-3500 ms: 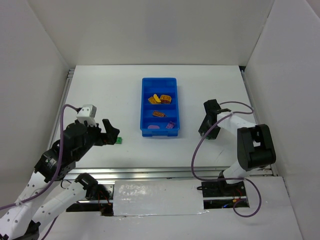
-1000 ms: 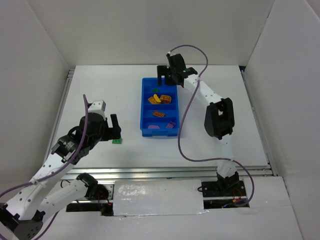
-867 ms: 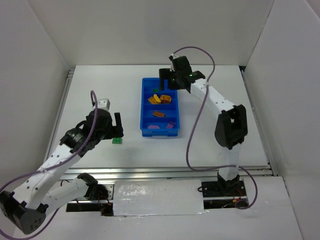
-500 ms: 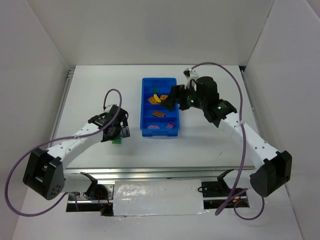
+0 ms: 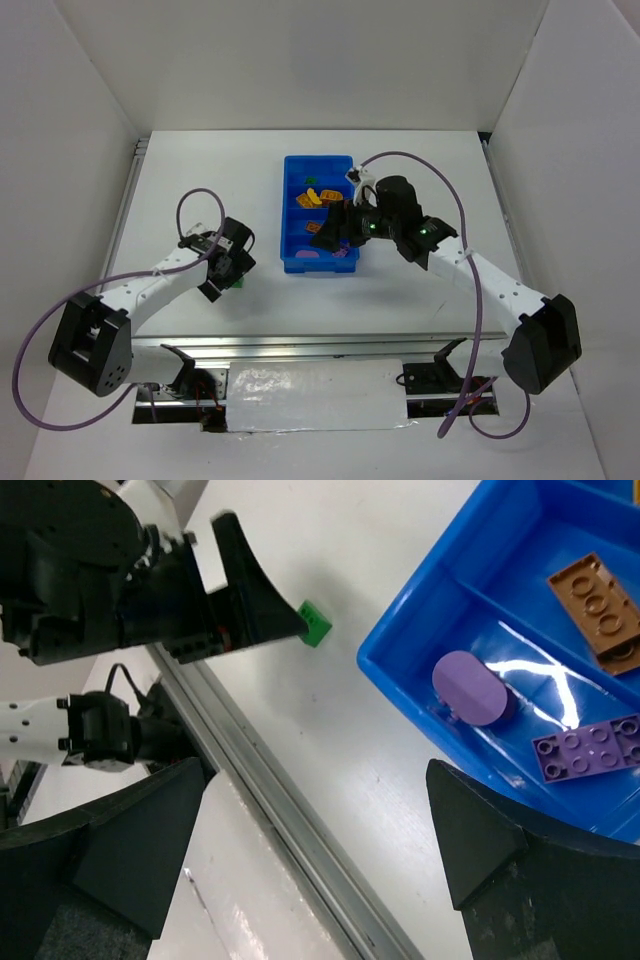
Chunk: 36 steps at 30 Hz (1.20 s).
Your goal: Sort the legos into containers by color
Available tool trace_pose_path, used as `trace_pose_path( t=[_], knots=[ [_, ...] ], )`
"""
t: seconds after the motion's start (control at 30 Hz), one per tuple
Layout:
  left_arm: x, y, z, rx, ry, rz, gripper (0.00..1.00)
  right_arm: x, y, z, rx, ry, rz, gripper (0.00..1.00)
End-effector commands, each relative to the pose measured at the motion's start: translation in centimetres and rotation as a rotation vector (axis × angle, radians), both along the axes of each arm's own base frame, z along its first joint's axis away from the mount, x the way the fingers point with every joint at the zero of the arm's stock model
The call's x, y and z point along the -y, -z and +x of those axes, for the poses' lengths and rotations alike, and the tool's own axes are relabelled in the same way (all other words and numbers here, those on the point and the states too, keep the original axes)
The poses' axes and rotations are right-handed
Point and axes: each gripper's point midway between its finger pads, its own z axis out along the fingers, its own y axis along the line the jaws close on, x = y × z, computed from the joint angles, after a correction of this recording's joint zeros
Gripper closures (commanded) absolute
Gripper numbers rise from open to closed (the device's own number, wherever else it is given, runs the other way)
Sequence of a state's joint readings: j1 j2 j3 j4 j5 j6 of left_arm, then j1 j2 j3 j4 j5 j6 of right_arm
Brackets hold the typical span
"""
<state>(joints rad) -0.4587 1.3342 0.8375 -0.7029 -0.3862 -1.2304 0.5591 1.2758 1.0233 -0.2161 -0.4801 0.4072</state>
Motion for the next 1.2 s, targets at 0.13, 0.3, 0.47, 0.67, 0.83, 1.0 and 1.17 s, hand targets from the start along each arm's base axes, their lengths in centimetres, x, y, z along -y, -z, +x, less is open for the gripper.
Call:
trace_pose_path(
  t=[0.13, 0.3, 0.47, 0.67, 0.83, 1.0, 1.17],
  knots=[
    [-2.8, -2.3, 0.5, 0.153, -0.507, -0.052, 0.01, -1.2, -1.2, -1.5, 0.042, -0.056, 0.044, 0.01],
    [-2.5, -2.1, 1.1, 0.086, -0.564, -0.006, 0.00, -1.4, -0.6, -2.2, 0.026, -0.060, 0.027, 0.00],
    [-2.0, 0.7, 1.1, 0.040, -0.571, -0.013, 0.00, -1.2, -0.8, -2.6, 0.042, -0.052, 0.030, 0.00],
    [-1.2, 4.2, 1.0, -0.074, -0.519, 0.005, 0.03, -1.2, -0.4, -3.1, 0.037, -0.061, 0.025, 0.00],
    [-1.1, 5.8, 0.5, -0.107, -0.508, -0.003, 0.08, -1.0, -0.2, -3.4, 0.041, -0.057, 0.013, 0.01],
    [-1.5, 6.6, 0.0, -0.118, -0.517, -0.019, 0.40, -0.7, -0.5, -3.4, 0.056, -0.045, 0.010, 0.00],
    [-1.9, 6.1, -0.2, -0.097, -0.516, -0.023, 0.99, -0.9, -0.3, -3.4, 0.053, -0.052, 0.011, 0.00]
  ],
)
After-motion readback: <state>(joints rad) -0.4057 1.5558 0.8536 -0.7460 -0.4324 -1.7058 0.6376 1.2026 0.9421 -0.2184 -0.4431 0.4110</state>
